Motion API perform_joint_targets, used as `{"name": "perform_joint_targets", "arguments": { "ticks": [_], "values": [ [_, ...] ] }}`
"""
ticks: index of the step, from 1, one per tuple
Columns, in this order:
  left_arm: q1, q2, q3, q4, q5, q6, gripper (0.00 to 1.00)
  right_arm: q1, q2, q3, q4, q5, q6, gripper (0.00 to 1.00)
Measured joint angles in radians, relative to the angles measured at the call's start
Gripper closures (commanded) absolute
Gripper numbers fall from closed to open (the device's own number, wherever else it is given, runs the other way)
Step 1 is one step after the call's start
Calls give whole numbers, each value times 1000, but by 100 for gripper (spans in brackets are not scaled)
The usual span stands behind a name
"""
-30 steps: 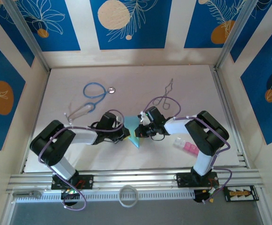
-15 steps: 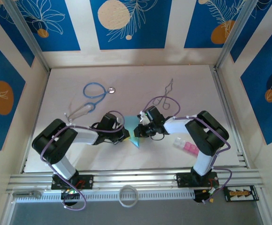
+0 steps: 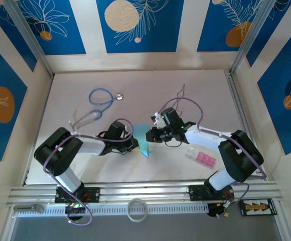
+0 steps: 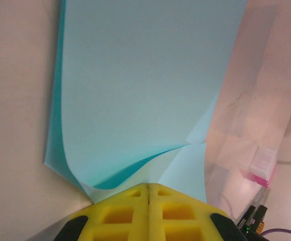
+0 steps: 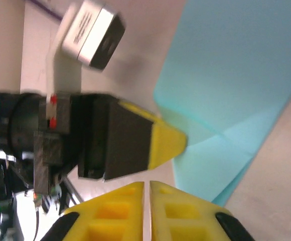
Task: Fold a paper plane with a square sheet of paper (pick it up from the middle)
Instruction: Third fold the triangle at the center of the table.
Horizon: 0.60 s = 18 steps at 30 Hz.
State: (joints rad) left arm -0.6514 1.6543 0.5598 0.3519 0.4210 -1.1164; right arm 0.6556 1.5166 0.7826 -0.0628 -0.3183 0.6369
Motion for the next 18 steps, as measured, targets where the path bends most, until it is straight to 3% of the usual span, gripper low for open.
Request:
{"name": "perform_joint_targets", "arguments": {
  "ticks": [9, 18],
  "values": [
    [0, 0, 1, 0, 0, 0, 100, 143, 109, 42, -63, 27, 20, 100],
    [0, 0, 2, -3, 0, 0, 100, 167, 171, 87, -120, 118, 27, 100]
  ]
}}
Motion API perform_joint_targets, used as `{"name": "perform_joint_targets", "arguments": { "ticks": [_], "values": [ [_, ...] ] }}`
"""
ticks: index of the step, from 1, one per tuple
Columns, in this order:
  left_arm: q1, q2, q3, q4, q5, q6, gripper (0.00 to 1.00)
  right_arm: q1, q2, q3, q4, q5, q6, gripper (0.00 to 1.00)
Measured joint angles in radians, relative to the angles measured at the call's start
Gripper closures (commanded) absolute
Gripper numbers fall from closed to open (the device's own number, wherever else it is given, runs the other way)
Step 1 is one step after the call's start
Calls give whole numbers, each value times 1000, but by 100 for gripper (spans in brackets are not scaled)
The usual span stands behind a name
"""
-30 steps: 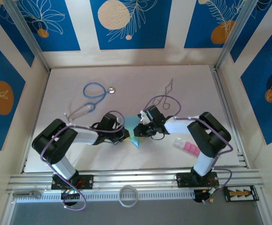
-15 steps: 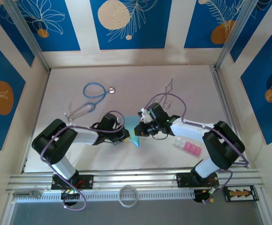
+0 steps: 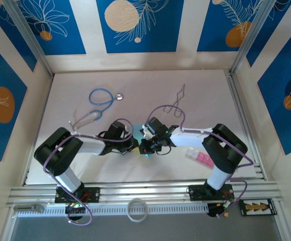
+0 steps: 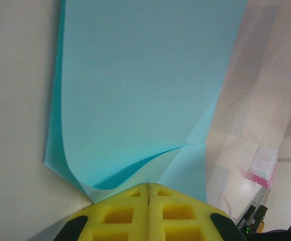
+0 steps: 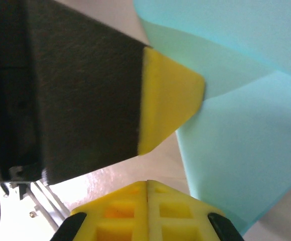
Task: Fold a paper plane with a square sheet of paper (pick it up from the middle)
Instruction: Third fold the triangle at the center of the table.
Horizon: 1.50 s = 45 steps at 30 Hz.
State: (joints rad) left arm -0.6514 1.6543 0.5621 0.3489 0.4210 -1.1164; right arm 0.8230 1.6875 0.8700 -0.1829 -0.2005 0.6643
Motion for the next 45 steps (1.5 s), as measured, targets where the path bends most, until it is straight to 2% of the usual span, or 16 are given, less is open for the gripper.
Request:
{"name": "perform_joint_targets", "arguments": {
  "ticks": [9, 17, 29, 36, 45],
  "values": [
    [0, 0, 2, -5, 0, 0, 100, 2, 17, 2, -51, 71, 0, 100],
    [0, 0, 4, -10, 0, 15, 100, 2, 17, -23, -31, 77, 3, 100],
    [0, 0, 7, -18, -3, 19, 100, -11, -29, -116, 80, 31, 50, 99],
    [0, 0, 7, -17, -3, 19, 100, -45, -70, -113, 84, -61, 87, 99],
    [0, 0, 8, -18, -3, 19, 100, -46, 52, -24, 82, -87, 135, 99]
  ]
}}
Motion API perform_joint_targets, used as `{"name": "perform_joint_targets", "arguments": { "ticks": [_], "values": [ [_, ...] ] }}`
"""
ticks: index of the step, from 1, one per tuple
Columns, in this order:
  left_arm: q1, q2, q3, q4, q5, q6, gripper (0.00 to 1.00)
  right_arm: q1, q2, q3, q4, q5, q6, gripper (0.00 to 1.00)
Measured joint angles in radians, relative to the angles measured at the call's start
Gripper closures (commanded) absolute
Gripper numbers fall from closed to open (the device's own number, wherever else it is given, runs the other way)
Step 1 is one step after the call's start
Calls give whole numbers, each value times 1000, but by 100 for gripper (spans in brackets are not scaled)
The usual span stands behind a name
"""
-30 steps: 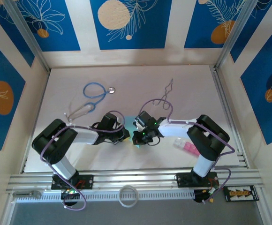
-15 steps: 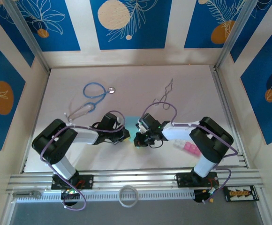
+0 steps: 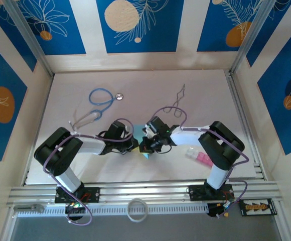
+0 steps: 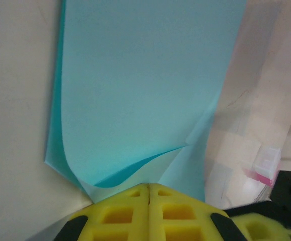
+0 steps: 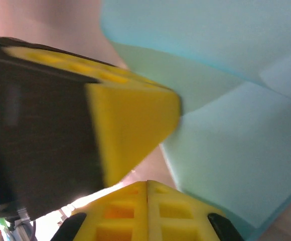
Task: Fold a paper plane with a square sheet of paper (pick it up from the middle)
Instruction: Third fold the triangle at the center of the table.
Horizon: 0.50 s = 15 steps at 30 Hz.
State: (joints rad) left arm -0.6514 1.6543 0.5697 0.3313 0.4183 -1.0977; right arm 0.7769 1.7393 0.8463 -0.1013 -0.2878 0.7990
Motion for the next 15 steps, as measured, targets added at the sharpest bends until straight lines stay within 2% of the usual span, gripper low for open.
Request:
{"name": "perform_joint_targets", "arguments": {
  "ticks": [15],
  "values": [
    [0, 0, 1, -3, -1, 5, 100, -13, -34, -124, 96, -48, 15, 100]
  ]
}}
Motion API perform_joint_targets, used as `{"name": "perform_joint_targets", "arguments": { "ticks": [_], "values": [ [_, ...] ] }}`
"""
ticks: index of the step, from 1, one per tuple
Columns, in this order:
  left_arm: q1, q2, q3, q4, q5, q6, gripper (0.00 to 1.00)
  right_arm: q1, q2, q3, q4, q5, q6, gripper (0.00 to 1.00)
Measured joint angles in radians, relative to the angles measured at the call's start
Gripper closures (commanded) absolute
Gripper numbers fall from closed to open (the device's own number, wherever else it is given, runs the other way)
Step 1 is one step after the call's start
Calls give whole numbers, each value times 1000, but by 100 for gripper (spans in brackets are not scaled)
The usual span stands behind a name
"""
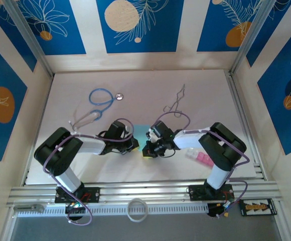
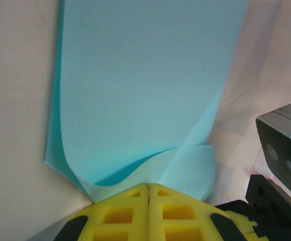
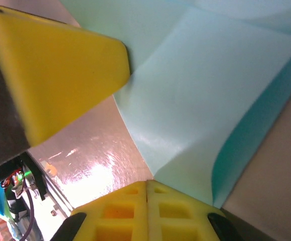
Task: Fold a paper plane with a square sheet of paper (pick it up from the middle)
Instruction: Third fold the triangle at the center of the table.
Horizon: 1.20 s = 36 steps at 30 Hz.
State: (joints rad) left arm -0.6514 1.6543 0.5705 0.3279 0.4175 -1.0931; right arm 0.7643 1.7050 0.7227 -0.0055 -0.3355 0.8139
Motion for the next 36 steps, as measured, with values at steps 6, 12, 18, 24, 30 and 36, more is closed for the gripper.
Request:
{"name": "perform_joint_targets", "arguments": {
  "ticks": [6, 12, 18, 24, 30, 36],
  "values": [
    [0, 0, 1, -2, 0, 0, 100, -7, -28, -59, 48, -26, 1, 99],
    [0, 0, 1, -2, 0, -1, 100, -13, -85, -120, 40, -51, 4, 99],
    [-8, -16, 1, -20, -45, -1, 100, -42, -175, -109, -37, -70, 30, 98],
    [-16, -21, 1, -21, -73, -7, 100, -47, -121, 27, -54, -72, 53, 97],
    [-20, -22, 1, -17, -84, -19, 100, -43, 24, 130, -74, -44, 60, 98],
    [-21, -22, 1, -14, -88, -27, 100, -45, 53, 119, -105, -22, 60, 98]
  ]
}}
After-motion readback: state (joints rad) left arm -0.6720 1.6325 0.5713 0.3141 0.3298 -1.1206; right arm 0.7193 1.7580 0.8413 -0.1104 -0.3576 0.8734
